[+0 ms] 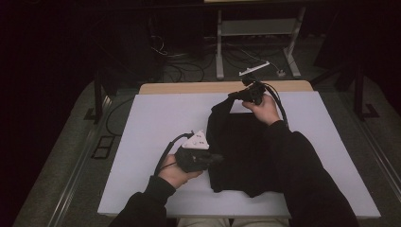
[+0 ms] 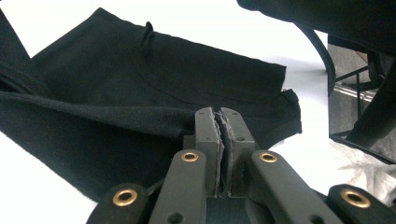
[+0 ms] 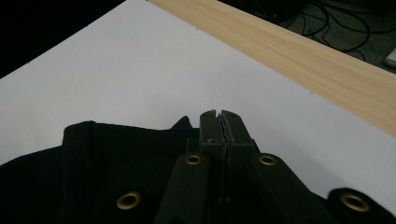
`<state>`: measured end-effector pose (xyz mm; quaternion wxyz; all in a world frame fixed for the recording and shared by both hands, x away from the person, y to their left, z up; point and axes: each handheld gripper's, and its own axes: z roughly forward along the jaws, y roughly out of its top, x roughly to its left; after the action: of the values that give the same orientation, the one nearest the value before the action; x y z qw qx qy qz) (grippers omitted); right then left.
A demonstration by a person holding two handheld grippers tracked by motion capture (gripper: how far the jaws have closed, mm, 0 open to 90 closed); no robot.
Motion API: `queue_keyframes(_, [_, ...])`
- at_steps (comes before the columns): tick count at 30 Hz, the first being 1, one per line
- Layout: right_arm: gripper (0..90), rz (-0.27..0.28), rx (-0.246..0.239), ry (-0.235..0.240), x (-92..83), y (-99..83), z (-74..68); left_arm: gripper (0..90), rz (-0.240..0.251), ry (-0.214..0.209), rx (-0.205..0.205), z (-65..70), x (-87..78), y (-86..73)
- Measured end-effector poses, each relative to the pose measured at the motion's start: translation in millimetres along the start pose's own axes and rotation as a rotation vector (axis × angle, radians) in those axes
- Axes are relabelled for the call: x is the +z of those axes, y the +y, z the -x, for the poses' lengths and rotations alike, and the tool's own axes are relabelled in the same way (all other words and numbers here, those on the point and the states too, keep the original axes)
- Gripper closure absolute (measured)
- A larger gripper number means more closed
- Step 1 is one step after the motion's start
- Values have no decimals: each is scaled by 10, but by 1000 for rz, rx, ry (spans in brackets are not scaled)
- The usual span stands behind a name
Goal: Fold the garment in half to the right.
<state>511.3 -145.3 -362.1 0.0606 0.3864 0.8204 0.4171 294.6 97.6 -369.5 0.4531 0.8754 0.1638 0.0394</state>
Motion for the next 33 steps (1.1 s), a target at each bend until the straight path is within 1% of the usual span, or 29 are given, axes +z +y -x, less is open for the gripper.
queue_keyframes(3, [872,6,5,-4,-26,-13,24,856,-1,-7,3,11,32,18])
queue_keyframes(4, [872,8,5,-4,-37,-18,32,856,3,-8,-2,20,46,23])
queue_keyframes(5, [872,9,9,-5,-47,-24,38,856,2,-11,2,17,55,29])
queue_keyframes(9, [872,11,15,-9,-87,-59,74,856,12,-17,-11,31,113,49])
queue_keyframes(10, [872,11,15,-9,-96,-69,86,856,8,-21,-5,30,124,54])
queue_keyframes(16, [872,13,26,-18,-164,-130,150,855,7,-33,-2,47,202,90])
queue_keyframes(20, [872,18,34,-22,-209,-176,194,856,-1,-42,1,59,268,116])
queue_keyframes(33, [872,26,65,-48,-384,-314,359,855,-3,-84,29,133,486,274])
